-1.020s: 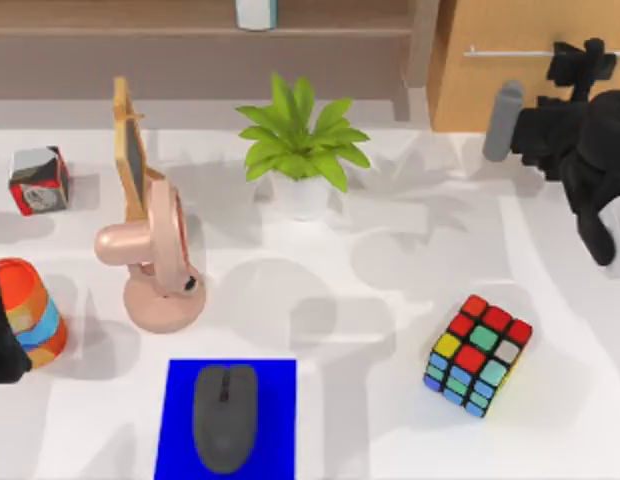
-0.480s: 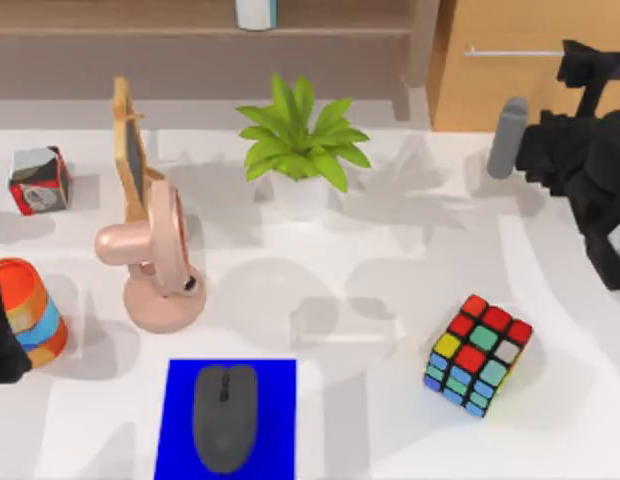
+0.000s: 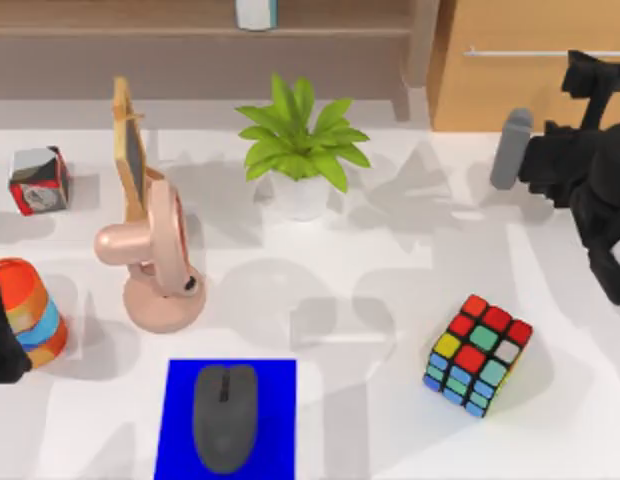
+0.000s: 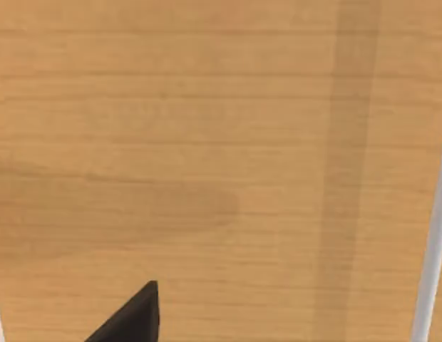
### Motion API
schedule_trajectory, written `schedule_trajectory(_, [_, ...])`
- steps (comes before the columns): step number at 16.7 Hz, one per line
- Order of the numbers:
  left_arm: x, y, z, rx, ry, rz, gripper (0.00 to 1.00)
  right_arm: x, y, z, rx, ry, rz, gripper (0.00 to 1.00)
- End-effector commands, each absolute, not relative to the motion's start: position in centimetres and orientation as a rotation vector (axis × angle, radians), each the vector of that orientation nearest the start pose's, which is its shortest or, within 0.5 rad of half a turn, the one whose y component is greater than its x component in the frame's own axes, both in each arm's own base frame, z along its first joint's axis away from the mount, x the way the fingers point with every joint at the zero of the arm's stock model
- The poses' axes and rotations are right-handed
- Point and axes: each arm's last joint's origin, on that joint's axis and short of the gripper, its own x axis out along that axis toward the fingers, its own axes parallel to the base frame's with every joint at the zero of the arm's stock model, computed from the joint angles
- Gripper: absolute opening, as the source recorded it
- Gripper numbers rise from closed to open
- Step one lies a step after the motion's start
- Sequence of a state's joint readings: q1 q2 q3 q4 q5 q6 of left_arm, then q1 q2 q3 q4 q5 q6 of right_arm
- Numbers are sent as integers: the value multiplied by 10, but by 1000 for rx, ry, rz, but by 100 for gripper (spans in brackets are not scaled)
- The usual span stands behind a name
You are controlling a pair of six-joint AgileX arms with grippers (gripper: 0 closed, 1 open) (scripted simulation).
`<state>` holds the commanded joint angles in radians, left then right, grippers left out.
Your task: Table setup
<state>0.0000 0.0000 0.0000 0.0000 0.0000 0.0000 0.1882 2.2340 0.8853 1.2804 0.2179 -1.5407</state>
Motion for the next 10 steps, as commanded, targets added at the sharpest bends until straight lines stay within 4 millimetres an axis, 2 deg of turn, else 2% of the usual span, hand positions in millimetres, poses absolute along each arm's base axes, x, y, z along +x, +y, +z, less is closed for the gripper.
schedule_trajectory(3, [106, -1, 160, 0, 0, 0, 100, 391, 78, 77, -1537, 48, 21, 100])
schedule_trajectory(5, [106, -1, 160, 0, 0, 0, 100, 390, 93, 81, -1465, 42, -21, 100])
schedule_trajectory(7, [106, -1, 160, 0, 0, 0, 100, 392, 120, 99, -1332, -9, -79, 100])
schedule_trajectory(10, [106, -1, 160, 0, 0, 0, 100, 384, 173, 126, -1031, -138, -102, 100])
